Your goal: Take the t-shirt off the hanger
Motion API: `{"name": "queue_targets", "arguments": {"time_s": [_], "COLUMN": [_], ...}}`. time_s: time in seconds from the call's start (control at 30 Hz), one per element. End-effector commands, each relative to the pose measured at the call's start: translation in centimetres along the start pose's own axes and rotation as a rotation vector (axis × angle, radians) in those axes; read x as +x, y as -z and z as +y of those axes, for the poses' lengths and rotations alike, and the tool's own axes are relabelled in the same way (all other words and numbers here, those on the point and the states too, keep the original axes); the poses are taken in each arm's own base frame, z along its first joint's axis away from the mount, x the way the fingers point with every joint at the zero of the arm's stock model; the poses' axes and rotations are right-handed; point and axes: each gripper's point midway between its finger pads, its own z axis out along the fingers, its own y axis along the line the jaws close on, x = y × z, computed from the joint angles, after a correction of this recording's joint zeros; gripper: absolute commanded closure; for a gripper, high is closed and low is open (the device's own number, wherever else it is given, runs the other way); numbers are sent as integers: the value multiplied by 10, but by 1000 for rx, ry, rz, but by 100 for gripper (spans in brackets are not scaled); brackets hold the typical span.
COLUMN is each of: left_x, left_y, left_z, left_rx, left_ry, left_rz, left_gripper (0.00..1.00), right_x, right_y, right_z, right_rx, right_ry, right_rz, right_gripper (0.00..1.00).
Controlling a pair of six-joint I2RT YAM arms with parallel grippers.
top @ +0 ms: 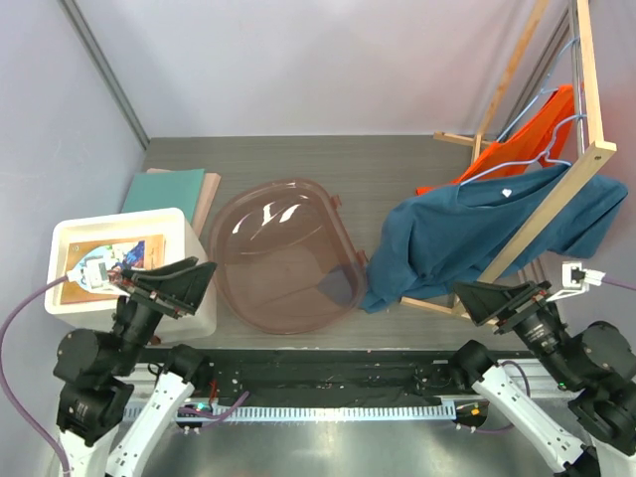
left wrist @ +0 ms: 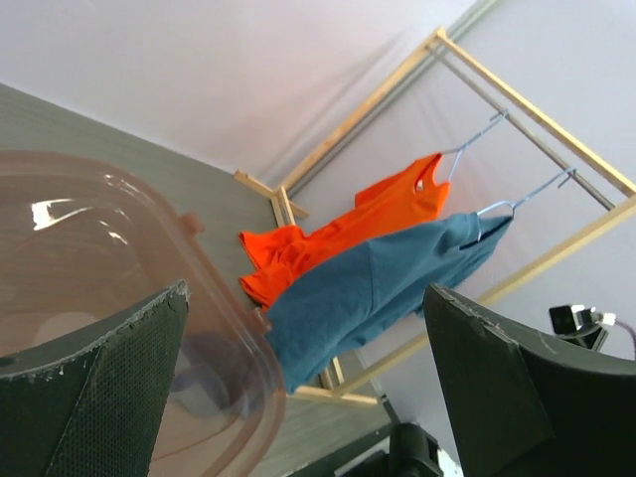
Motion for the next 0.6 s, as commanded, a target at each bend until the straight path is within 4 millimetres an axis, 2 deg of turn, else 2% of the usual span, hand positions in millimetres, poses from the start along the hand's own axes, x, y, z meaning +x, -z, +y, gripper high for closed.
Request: {"name": "queue_targets", "arguments": {"time_s": [0.0, 0.03, 0.1, 0.13, 0.2, 0.23, 0.3, 0.33, 0.37, 0.4, 0.43, 0.47, 0.5, 0.53, 0.57], "left_x": [29, 28, 30, 31, 33, 36, 42, 27, 40, 26, 24, 38, 30, 36, 64], "left_y": [-17, -21, -30, -40, -54, -68, -85, -90, -110, -115, -126, -144, -151, -159, -176], "left_z": [-1, -9, -23, -34, -45, -60, -73, -96, -95, -115, -123, -126, -146, -153, -159], "left_rx": [-10, 26, 104, 170, 217, 297, 360, 421, 433, 492, 520, 523, 567, 589, 587], "left_ry": [-11, -8, 19, 31, 72, 62, 56, 43, 60, 43, 23, 31, 3, -36, -36], "left_rz": [191, 196, 206, 213, 237, 280, 356, 344, 432, 418, 420, 464, 443, 453, 512], "left_gripper": [0, 0, 0, 0, 0, 5, 10, 12, 13, 12, 13, 14, 14, 15, 15], "right_x": [-27, -36, -49, -62, -74, -86, -99, -112, -117, -124, -132, -135, -138, -144, -146], "right_y": [8, 12, 7, 13, 12, 12, 16, 19, 21, 22, 24, 22, 22, 25, 19], "right_z": [4, 12, 11, 19, 27, 38, 38, 45, 44, 44, 49, 52, 53, 60, 63], "right_rx": [32, 17, 76, 73, 81, 74, 120, 132, 149, 171, 170, 170, 173, 158, 163], "right_ry": [167, 181, 199, 202, 240, 274, 288, 295, 298, 301, 314, 322, 333, 338, 359], "right_rz": [-55, -73, -92, -124, -132, -140, -165, -188, -197, -218, -235, -239, -241, -254, -244], "right_gripper": [0, 0, 0, 0, 0, 0, 0, 0, 0, 0, 0, 0, 0, 0, 0]}}
